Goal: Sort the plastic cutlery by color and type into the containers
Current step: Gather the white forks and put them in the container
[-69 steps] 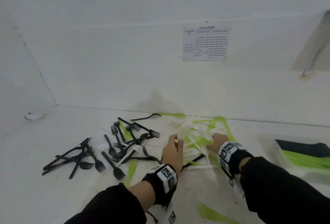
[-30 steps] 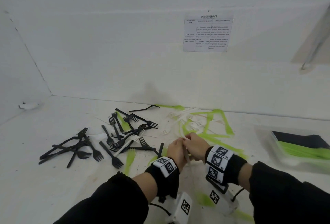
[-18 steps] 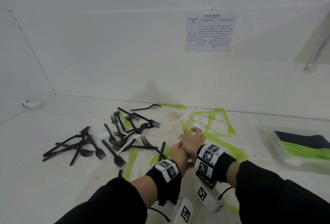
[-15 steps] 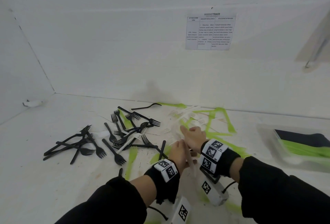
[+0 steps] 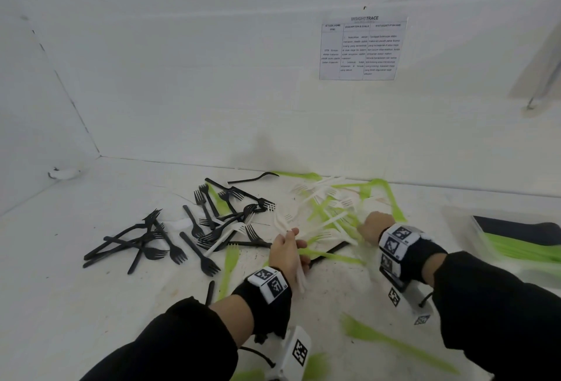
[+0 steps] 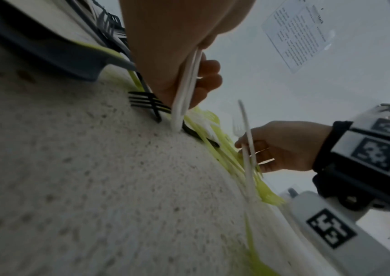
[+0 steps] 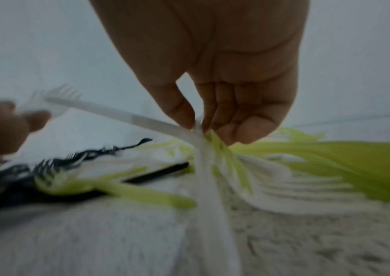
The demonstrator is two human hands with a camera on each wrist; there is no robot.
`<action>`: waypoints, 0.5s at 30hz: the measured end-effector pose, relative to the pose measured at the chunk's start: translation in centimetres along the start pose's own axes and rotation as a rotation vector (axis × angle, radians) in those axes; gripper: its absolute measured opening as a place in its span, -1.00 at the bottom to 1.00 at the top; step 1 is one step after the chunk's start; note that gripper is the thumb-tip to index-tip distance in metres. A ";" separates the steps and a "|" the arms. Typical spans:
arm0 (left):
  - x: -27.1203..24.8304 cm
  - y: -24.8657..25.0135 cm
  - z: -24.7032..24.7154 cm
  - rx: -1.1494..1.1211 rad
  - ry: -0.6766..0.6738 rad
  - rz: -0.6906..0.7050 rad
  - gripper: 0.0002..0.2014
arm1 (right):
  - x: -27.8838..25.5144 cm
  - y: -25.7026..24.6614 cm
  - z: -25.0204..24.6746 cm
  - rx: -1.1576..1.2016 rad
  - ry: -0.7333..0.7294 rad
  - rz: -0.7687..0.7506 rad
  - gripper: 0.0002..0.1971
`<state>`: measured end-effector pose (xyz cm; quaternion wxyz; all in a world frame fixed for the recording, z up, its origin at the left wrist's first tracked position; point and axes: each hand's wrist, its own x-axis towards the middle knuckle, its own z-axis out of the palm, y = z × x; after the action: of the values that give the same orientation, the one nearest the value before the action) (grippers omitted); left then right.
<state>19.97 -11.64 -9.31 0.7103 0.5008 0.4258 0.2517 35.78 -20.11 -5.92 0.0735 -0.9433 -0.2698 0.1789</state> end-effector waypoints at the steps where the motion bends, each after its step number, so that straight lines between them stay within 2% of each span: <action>1: 0.0 -0.1 -0.1 0.012 0.007 0.006 -0.77 | 0.3 0.2 -0.5 0.092 0.024 0.010 -0.63; 5: -0.1 -0.4 -0.1 0.005 0.017 0.013 -0.75 | 1.2 0.4 -1.4 0.457 0.146 -0.090 -0.65; 9: -0.4 -0.5 -0.2 -0.039 0.018 -0.030 -0.74 | 0.7 -1.2 -1.5 0.625 0.191 -0.190 -0.64; 11: -0.5 -0.7 -0.4 -0.059 0.029 -0.039 -0.74 | 0.0 -1.7 -1.9 0.488 0.108 -0.225 -0.67; 14: -0.4 -0.8 -0.9 -0.071 0.056 -0.039 -0.75 | -0.8 -1.4 -1.9 0.018 -0.122 -0.287 -0.67; 15: -0.3 -0.9 -1.1 -0.076 0.065 -0.035 -0.75 | -1.0 -1.2 -1.6 -0.108 -0.157 -0.284 -0.63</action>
<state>18.79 -11.61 -10.19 0.7189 0.4575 0.4475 0.2714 35.04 -19.73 -3.89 0.0259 -0.8814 -0.4144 0.2254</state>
